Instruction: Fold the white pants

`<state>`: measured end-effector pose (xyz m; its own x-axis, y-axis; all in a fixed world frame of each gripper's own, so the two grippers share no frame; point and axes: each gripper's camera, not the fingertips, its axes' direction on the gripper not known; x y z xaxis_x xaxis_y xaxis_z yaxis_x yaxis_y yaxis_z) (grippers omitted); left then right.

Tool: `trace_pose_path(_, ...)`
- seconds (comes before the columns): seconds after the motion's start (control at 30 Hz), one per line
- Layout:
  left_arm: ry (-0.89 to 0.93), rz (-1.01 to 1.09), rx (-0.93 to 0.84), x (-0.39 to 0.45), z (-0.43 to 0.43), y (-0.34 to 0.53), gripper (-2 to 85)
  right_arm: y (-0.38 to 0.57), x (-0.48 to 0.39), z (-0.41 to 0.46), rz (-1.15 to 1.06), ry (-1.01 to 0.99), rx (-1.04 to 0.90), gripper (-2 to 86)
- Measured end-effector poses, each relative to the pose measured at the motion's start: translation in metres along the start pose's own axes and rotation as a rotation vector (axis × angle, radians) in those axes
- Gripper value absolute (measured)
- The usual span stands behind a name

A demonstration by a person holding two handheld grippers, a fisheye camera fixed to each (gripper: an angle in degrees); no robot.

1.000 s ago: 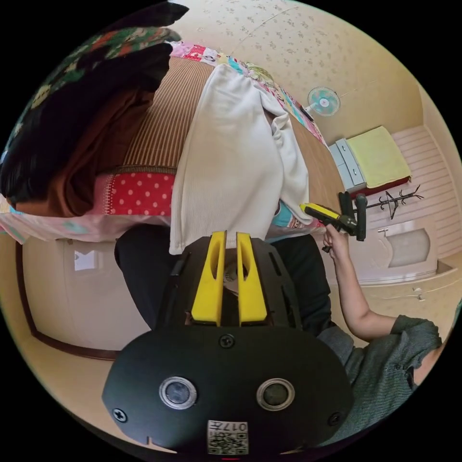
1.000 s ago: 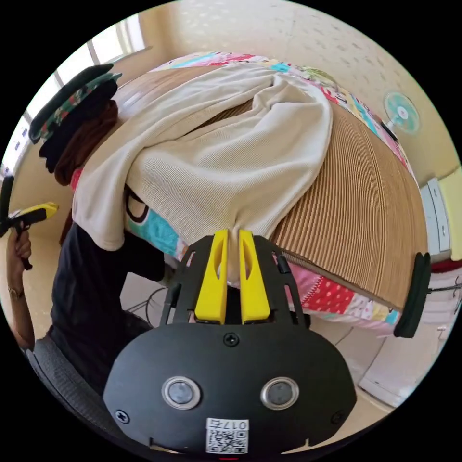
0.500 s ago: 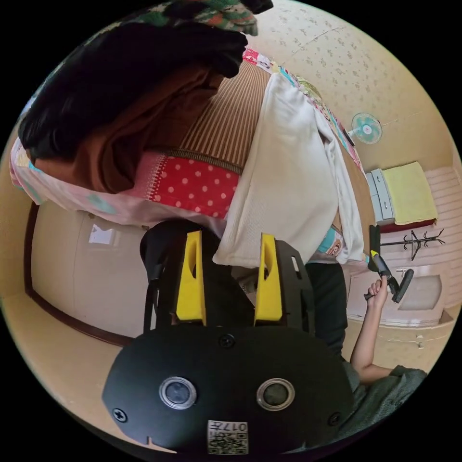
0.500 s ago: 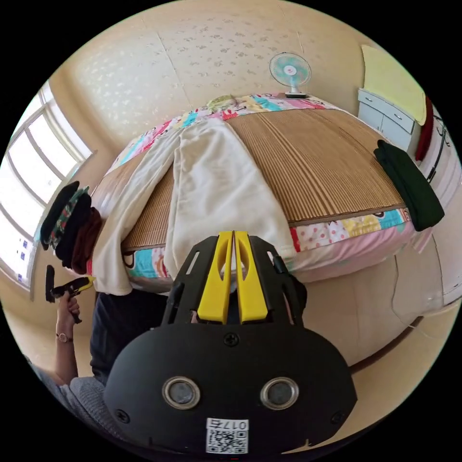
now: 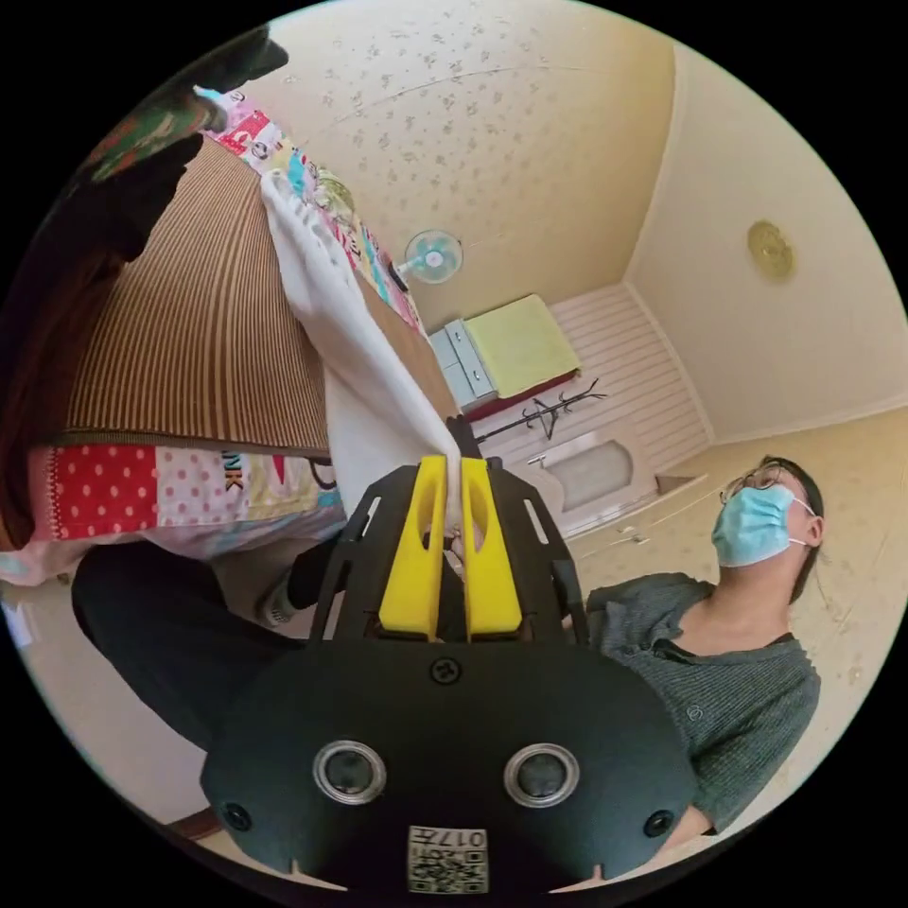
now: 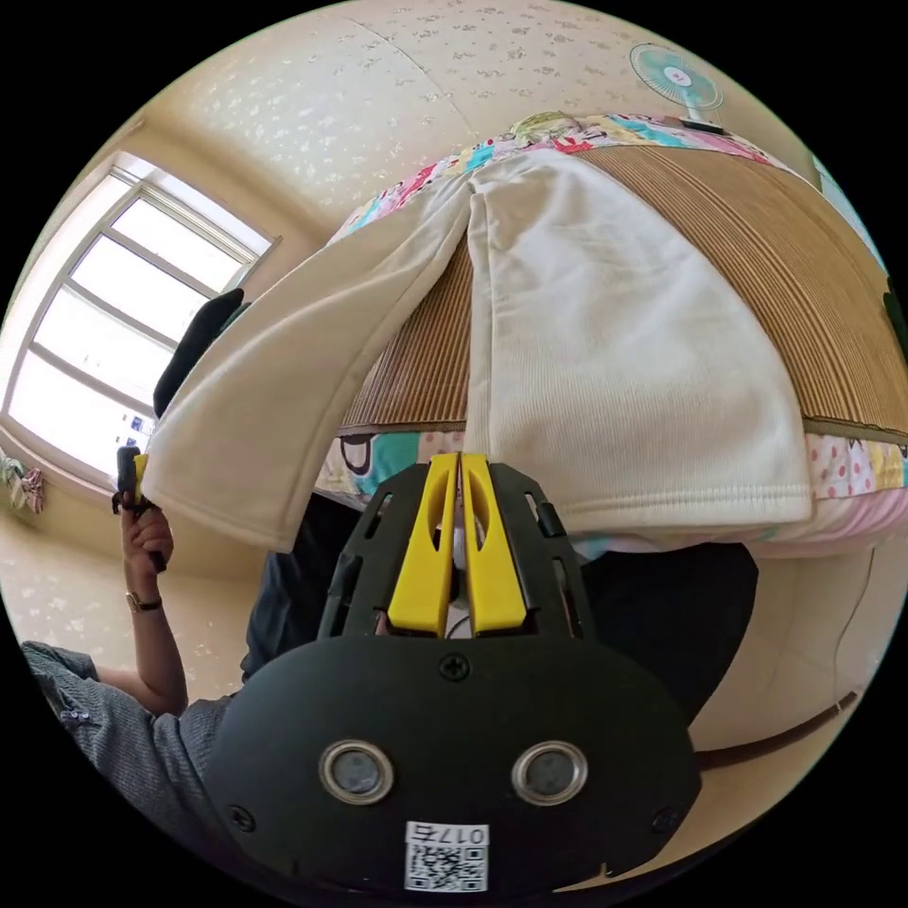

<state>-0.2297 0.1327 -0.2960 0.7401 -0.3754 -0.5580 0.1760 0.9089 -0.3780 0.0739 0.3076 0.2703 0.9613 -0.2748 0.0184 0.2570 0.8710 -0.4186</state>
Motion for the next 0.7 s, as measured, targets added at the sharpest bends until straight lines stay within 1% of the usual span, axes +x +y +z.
trace_pose_path(0.1,-0.367,-0.041,-0.111,-0.006,0.031,0.01,2.7,0.002,-0.012,0.003,-0.014,-0.035,-0.022,0.6)
trace_pose_path(0.13,-0.397,-0.056,-0.134,-0.009,0.039,0.012,2.8,0.002,-0.013,0.002,-0.014,-0.035,-0.022,0.6)
trace_pose_path(0.17,-0.406,-0.078,-0.169,-0.016,0.055,0.016,3.1,0.004,-0.016,0.0,-0.015,-0.032,-0.022,0.6)
trace_pose_path(0.2,-0.37,-0.103,-0.181,-0.023,0.065,0.02,3.5,0.006,-0.016,-0.003,-0.014,-0.023,-0.025,0.7)
trace_pose_path(0.3,-0.299,-0.159,-0.174,-0.032,0.072,0.026,4.7,0.009,-0.009,-0.014,0.009,-0.001,-0.032,0.9)
trace_pose_path(0.37,-0.315,-0.162,-0.161,-0.032,0.067,0.026,5.1,0.011,-0.007,-0.027,-0.002,-0.004,-0.019,1.2)
trace_pose_path(0.43,-0.344,-0.16,-0.125,-0.028,0.055,0.025,5.3,0.014,-0.008,-0.043,-0.006,0.021,0.007,1.6)
trace_pose_path(0.53,-0.408,-0.126,0.0,-0.007,0.03,0.024,5.5,0.02,-0.015,-0.075,-0.018,0.075,0.091,2.9)
trace_pose_path(0.6,-0.469,-0.072,0.104,0.022,0.019,0.024,6.1,0.021,-0.02,-0.092,-0.027,0.117,0.137,4.3)
trace_pose_path(0.67,-0.441,-0.022,0.122,0.038,0.023,0.02,6.5,0.015,-0.019,-0.088,-0.019,0.156,0.097,6.1)
trace_pose_path(0.7,-0.391,0.012,0.093,0.045,0.033,0.015,6.6,0.006,-0.016,-0.074,-0.008,0.163,0.01,7.7)
